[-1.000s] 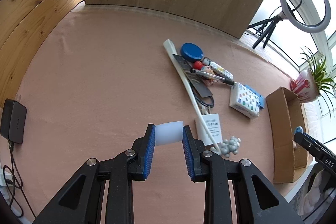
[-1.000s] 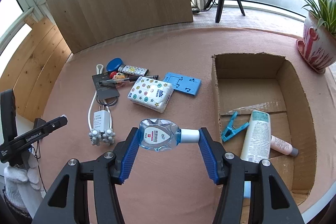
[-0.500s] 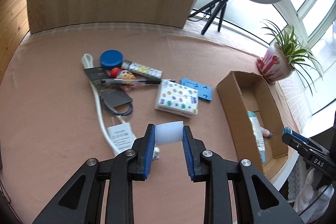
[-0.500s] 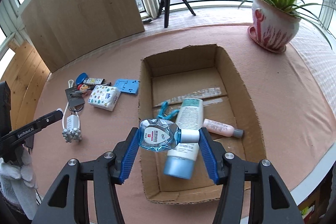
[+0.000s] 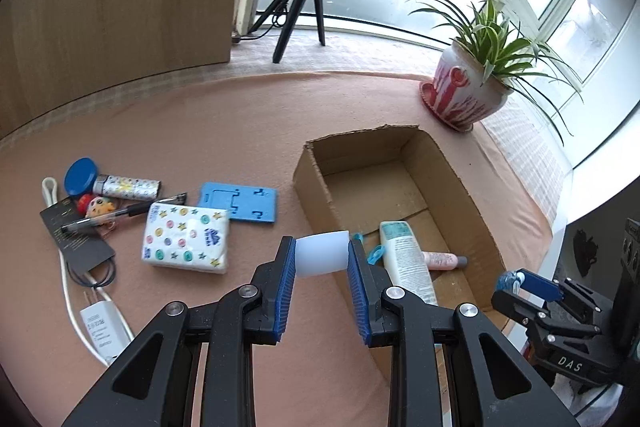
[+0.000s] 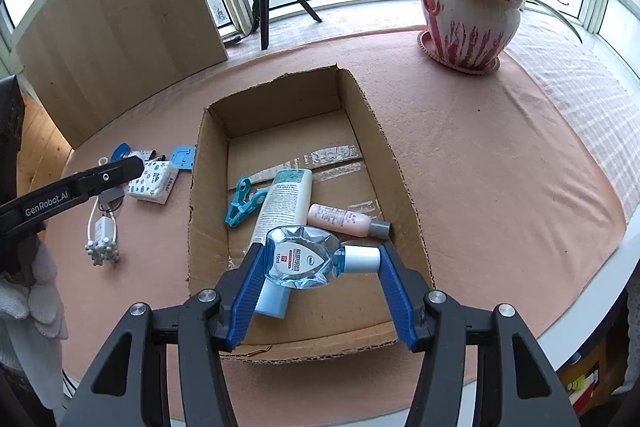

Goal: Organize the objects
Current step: 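Open the right tool to drop the sanitizer into the box while the left tool releases the white cap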

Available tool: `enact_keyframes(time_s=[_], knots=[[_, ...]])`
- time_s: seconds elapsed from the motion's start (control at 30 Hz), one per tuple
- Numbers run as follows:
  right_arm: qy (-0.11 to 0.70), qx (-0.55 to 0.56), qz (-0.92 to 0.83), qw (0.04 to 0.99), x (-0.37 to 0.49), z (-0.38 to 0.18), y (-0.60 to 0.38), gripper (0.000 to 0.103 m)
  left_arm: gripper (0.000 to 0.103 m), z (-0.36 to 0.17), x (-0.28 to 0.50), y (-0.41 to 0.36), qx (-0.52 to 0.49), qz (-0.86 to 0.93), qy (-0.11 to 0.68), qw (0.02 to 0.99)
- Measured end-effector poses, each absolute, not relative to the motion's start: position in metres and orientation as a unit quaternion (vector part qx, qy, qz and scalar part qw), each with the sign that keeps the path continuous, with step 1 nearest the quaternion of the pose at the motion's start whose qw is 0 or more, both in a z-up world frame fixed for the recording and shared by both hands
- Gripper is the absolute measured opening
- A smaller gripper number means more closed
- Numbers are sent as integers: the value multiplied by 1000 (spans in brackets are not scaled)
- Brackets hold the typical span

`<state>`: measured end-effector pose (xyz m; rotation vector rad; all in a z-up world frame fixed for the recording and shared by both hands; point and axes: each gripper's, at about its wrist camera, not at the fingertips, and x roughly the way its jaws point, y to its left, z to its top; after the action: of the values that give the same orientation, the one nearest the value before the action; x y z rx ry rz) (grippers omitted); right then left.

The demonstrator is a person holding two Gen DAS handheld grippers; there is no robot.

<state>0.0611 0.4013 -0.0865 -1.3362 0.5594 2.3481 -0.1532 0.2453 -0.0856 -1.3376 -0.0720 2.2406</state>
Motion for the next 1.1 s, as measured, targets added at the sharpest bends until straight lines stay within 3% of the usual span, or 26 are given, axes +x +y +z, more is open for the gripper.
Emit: enact_keyframes(time_s=[0.33, 0.9, 0.93, 1.03, 1.1], knots=[[207, -480, 832, 186, 62, -98, 410, 53, 28, -99, -165, 306, -508, 816, -10, 276], [209, -483, 831, 181, 59, -106, 415, 53, 30, -119, -177, 336, -521, 809, 13, 272], [209, -477, 834, 183, 60, -104, 415, 53, 36, -118, -177, 337, -518, 811, 12, 272], [219, -474, 833, 182, 62, -101, 418, 63, 72, -117, -176, 338, -519, 809, 15, 275], [224, -469, 835, 182, 62, -100, 419, 64, 73, -115, -175, 337, -514, 813, 18, 272]])
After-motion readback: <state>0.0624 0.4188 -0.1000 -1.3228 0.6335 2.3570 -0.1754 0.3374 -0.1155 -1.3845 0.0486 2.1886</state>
